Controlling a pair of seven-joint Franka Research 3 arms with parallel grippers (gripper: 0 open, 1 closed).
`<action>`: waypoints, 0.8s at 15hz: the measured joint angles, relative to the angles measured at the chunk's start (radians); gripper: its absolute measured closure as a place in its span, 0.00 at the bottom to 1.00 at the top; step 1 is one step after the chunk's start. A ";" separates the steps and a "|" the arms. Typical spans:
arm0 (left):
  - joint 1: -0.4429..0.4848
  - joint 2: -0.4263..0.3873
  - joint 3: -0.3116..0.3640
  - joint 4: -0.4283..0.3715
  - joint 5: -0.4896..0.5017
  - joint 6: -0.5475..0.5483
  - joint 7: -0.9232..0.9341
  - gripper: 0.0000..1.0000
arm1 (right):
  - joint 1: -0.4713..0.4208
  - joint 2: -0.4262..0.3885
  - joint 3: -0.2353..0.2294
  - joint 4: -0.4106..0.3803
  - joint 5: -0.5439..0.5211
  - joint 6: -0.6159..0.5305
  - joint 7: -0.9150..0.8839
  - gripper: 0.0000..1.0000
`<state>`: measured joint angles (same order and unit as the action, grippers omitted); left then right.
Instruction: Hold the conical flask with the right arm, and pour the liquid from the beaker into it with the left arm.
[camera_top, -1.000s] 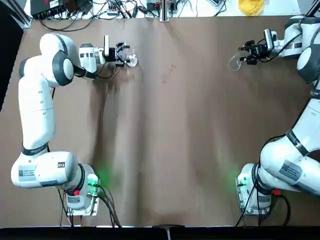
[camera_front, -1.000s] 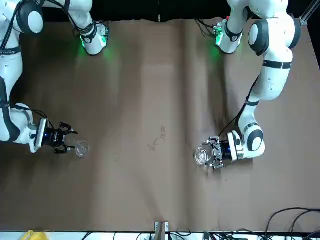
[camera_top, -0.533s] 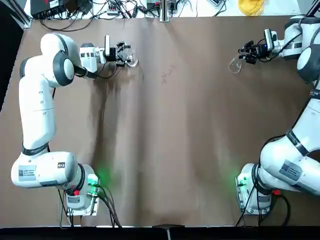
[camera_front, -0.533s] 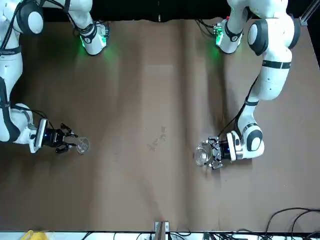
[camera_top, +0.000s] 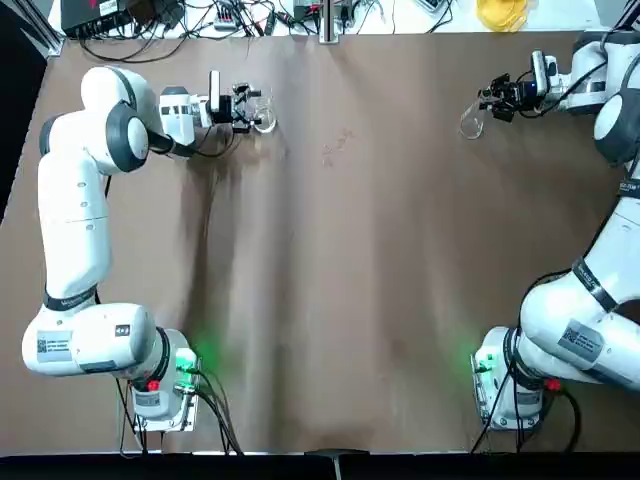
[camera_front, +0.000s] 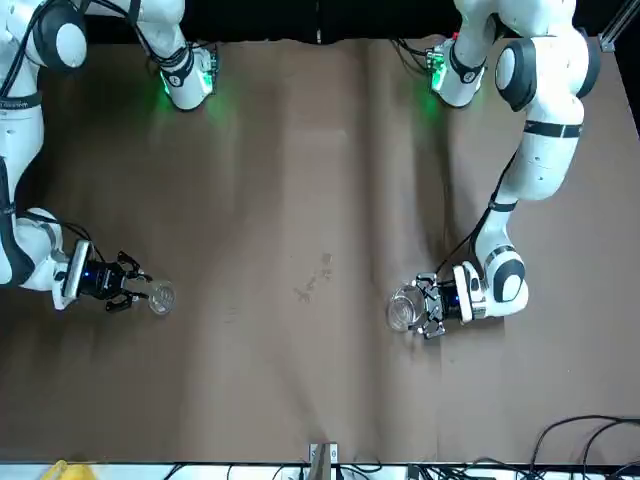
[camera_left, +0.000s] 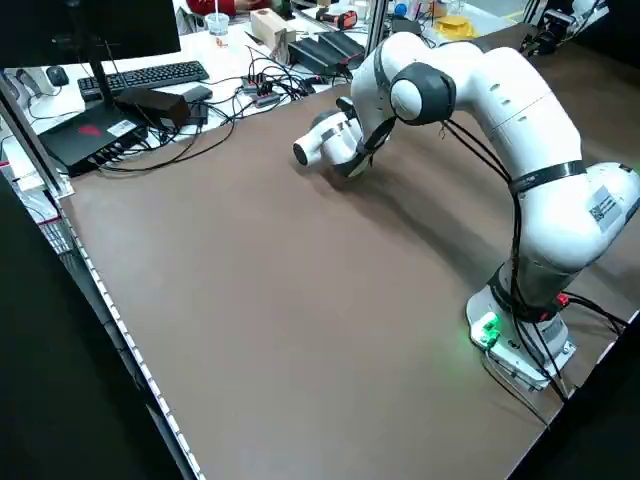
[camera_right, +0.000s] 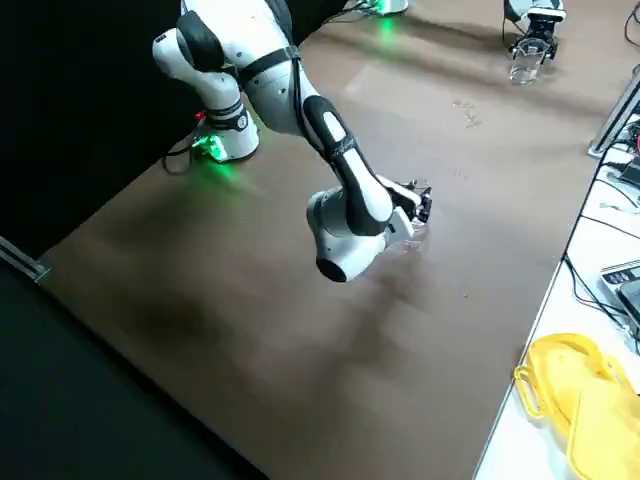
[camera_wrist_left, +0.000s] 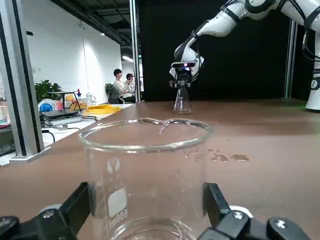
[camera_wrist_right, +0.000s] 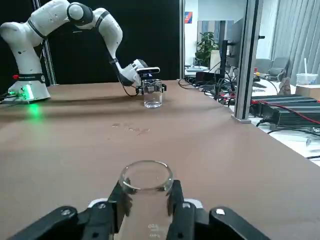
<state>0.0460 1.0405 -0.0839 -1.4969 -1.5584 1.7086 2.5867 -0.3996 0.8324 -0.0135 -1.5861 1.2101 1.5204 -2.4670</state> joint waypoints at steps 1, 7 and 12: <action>0.000 0.000 0.000 0.000 -0.002 0.002 -0.001 0.04 | 0.004 0.000 0.001 0.001 0.001 -0.001 0.000 0.61; -0.005 -0.025 -0.005 0.022 -0.017 0.023 -0.071 0.04 | 0.138 -0.006 0.012 0.015 0.015 0.028 0.047 0.61; -0.037 -0.132 -0.005 0.029 -0.016 0.110 -0.163 0.04 | 0.288 -0.022 0.015 0.018 0.082 0.150 0.083 0.61</action>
<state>0.0090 0.9082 -0.0889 -1.4676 -1.5745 1.8184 2.4239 -0.1114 0.8104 0.0014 -1.5686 1.2922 1.6708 -2.3844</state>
